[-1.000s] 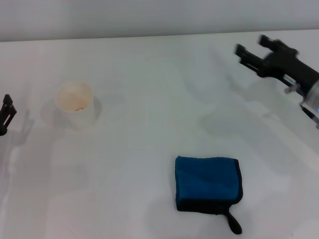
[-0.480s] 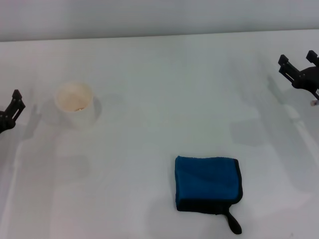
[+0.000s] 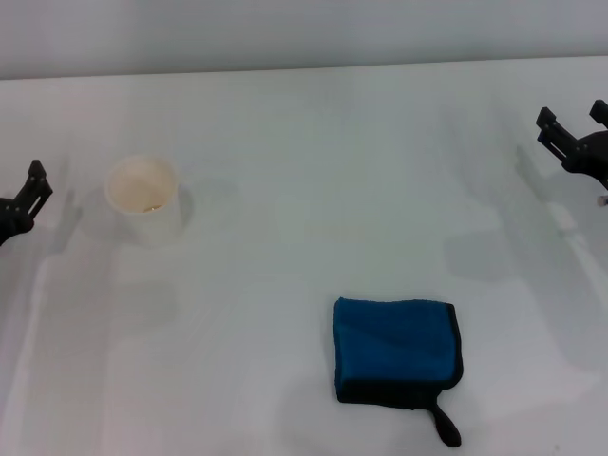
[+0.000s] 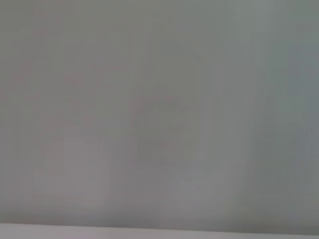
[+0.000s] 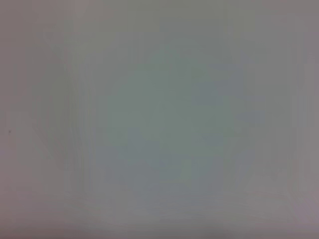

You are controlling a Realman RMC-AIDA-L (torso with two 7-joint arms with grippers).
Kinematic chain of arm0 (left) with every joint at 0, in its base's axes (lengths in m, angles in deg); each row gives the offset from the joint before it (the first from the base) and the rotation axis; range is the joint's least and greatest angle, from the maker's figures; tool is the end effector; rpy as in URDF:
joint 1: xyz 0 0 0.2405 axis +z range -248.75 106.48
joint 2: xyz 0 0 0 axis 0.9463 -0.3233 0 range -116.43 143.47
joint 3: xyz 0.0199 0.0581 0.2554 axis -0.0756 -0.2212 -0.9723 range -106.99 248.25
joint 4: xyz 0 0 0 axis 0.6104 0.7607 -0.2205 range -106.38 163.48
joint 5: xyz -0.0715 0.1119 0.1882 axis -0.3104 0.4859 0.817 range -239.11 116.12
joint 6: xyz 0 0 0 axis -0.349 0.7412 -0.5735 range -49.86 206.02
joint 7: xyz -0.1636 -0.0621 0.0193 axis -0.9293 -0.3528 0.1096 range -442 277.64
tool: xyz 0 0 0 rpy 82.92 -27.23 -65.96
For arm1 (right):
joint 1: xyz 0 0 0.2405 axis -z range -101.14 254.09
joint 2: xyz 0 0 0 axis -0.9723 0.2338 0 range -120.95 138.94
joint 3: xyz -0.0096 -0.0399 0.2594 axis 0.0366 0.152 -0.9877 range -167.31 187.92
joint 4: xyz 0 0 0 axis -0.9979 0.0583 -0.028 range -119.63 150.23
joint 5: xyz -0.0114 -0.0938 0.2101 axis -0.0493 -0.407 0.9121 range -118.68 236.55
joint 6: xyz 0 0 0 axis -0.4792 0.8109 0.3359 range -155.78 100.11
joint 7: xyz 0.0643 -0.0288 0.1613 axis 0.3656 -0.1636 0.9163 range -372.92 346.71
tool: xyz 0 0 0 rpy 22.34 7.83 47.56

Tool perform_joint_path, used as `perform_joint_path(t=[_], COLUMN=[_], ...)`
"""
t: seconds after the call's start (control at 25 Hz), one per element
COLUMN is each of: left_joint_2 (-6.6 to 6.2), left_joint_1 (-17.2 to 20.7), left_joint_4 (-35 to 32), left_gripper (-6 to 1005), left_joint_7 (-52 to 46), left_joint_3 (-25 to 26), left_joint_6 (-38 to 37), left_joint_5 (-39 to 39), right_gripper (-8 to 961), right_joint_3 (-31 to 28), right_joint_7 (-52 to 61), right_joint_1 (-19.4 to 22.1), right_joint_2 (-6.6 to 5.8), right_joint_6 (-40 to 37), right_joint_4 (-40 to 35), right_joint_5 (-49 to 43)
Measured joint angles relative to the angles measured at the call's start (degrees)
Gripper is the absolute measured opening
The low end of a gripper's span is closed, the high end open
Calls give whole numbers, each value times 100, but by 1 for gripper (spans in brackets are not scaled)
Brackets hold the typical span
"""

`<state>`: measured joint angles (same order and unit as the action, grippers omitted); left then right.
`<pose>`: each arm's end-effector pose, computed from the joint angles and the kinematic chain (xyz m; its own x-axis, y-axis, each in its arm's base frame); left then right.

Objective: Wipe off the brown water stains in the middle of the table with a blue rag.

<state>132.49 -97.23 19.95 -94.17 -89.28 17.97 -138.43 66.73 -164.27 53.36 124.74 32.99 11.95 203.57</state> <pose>-0.3646 0.3652 -0.0590 0.6635 0.1374 0.7354 0.7481 -0.1331 -0.6501 0.4088 0.3582 -0.0027 0.6444 -0.1639 -0.7469 -0.7646 -0.1227 -0.6327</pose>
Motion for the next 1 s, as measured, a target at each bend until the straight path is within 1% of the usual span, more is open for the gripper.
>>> perform_joint_path(t=[0.08,0.36,0.6,1.0], left_joint_2=[-20,-24,-50,-49], left_joint_1=[-60,-208,-311,-316], left_joint_4=[44,156,124,228], left_gripper=[893,894,895,893], left_joint_7=[-14,-210,-220,-295], left_joint_3=[3,4,-52,-14], left_joint_6=[80,200,447,522], left_joint_5=[-2,-5,64,19], right_gripper=[844,844,844,844], right_joint_3=[0,-20,-308,-316], right_joint_7=[1,17,18,18], right_joint_1=[5,72,58,56], right_joint_2=[0,1,10,4], right_joint_6=[0,54,45,43], right_joint_4=[5,-5,14,18], right_joint_5=[3,20,15,-6])
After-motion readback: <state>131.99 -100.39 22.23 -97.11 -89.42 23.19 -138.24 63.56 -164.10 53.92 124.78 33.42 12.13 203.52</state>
